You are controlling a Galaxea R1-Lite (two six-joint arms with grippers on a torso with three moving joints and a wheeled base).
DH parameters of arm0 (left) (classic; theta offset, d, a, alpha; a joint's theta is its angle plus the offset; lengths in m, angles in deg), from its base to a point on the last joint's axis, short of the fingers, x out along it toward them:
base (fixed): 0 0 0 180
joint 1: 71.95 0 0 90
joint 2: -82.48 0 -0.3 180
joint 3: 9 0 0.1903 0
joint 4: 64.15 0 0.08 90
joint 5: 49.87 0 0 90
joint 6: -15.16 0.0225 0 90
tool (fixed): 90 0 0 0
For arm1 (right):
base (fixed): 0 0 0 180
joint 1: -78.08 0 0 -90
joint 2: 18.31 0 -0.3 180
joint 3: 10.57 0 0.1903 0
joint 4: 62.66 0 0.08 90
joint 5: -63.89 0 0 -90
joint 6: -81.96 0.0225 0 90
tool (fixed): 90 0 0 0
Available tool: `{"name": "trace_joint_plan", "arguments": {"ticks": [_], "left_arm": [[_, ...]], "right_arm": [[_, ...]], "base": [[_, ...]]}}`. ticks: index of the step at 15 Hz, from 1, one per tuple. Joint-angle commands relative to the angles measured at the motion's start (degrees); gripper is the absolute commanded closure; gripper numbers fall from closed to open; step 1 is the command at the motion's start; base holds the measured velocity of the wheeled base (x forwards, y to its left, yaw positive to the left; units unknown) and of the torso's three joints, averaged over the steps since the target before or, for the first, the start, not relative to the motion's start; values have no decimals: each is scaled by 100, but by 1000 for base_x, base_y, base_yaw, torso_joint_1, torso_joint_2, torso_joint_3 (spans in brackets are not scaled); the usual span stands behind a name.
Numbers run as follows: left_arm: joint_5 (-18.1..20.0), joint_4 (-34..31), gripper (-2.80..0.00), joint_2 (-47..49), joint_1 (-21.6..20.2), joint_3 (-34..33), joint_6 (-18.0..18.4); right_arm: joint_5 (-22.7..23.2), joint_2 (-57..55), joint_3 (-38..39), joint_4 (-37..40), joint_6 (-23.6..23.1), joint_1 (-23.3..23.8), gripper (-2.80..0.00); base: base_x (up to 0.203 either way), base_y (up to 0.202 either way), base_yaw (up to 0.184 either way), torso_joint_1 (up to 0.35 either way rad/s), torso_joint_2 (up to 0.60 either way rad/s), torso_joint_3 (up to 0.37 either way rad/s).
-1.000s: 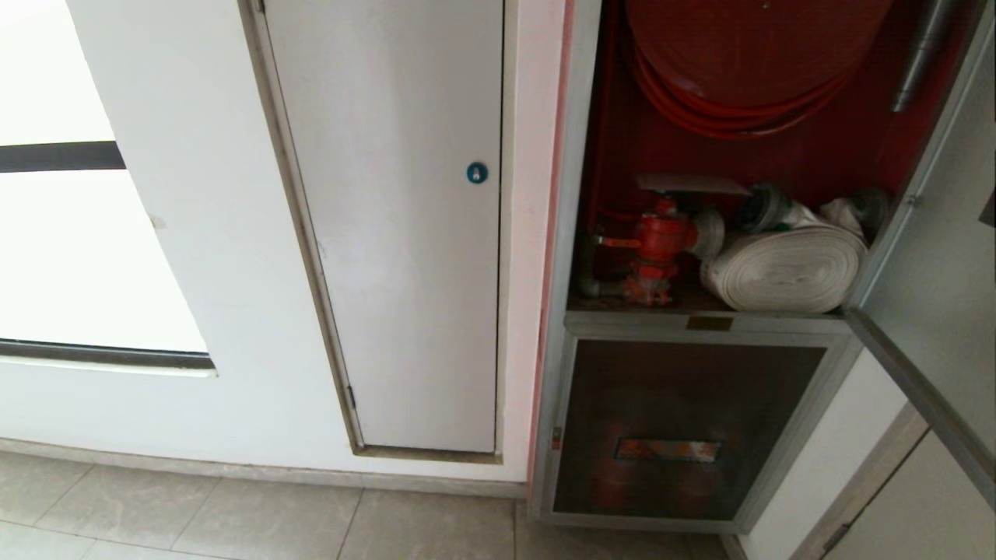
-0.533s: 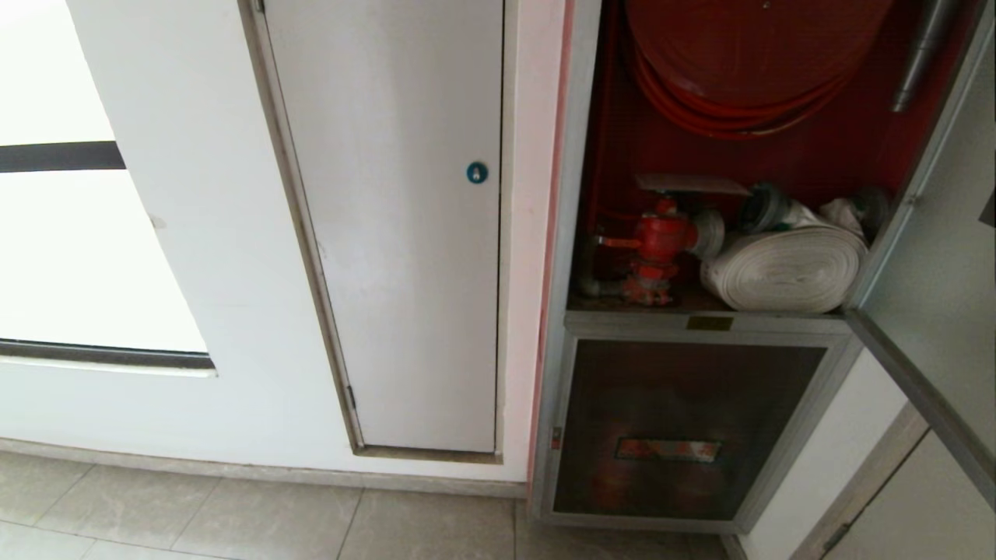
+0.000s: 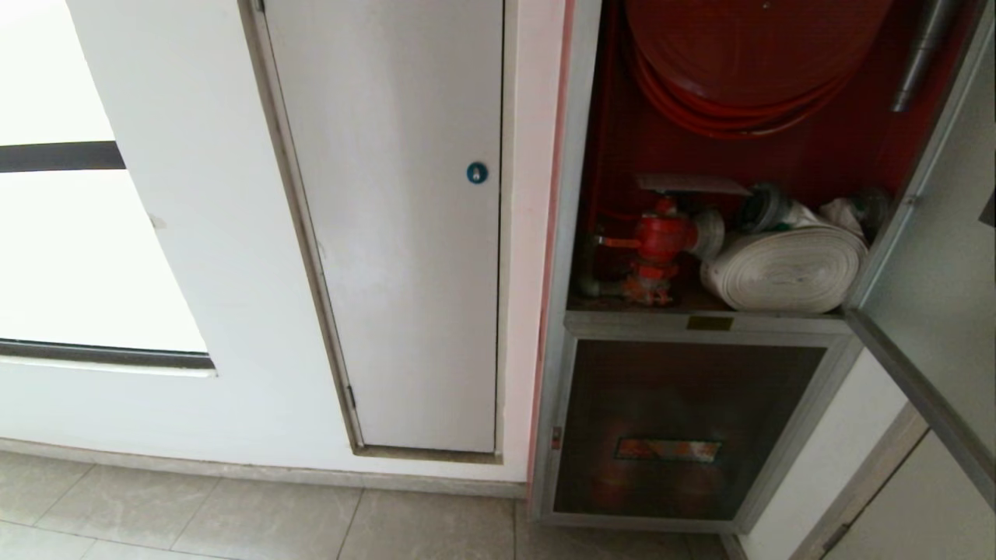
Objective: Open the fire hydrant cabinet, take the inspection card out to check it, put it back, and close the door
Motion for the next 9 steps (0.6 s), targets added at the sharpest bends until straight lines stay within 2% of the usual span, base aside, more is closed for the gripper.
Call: {"name": "trace_joint_plan", "arguments": {"ticks": [1, 4, 9], "left_arm": [[0, 3, 0, 9, 0, 0, 2], [0, 3, 0, 9, 0, 0, -2], [0, 3, 0, 6, 0, 0, 3]], "right_arm": [[344, -46, 207, -24, 77, 434, 0], [1021, -363, 431, -47, 215, 739, 0], [1492, -645, 449, -74, 202, 719, 0]], "base": [[0, 0, 0, 0, 0, 0], [0, 0, 0, 0, 0, 0], [0, 0, 0, 0, 0, 0]]}}
